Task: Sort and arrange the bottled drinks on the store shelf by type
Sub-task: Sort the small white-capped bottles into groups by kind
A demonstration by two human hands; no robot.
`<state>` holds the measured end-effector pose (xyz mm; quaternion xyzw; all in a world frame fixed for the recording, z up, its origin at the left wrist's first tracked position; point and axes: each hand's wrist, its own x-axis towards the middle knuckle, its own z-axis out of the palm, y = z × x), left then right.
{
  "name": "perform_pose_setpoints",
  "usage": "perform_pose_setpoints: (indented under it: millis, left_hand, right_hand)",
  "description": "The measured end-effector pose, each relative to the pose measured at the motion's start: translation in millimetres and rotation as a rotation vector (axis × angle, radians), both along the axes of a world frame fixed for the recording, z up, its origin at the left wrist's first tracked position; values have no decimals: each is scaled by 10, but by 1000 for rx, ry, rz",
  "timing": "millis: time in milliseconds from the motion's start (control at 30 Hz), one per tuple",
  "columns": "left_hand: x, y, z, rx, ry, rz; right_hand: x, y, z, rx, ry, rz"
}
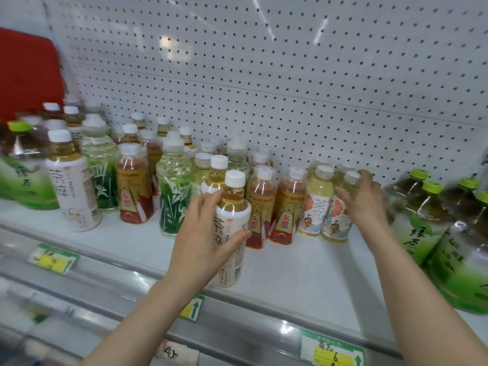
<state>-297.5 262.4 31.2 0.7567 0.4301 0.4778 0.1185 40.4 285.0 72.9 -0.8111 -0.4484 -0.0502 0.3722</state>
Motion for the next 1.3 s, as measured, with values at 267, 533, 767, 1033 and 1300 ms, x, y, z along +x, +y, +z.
perform_pose_setpoints:
  millis: [267, 533, 767, 1033, 1300]
  left_hand:
    - [31, -37, 7, -1, -31, 26]
    - [-318, 44, -25, -32, -209, -86]
    - [-1275, 417, 71, -69, -322, -50]
    - [-1783, 917, 41, -129, -199, -46]
    - [-1647, 1110, 53, -113, -128, -144]
  right_hand:
    - [-599, -218, 49, 281, -303, 4]
    - [-1857, -343, 118, 391, -133, 492]
    - [-2546, -118, 47, 31, -208, 389]
    - [-2660, -76, -30, 41, -284, 2]
    - [-2708, 55, -27, -12, -271, -63]
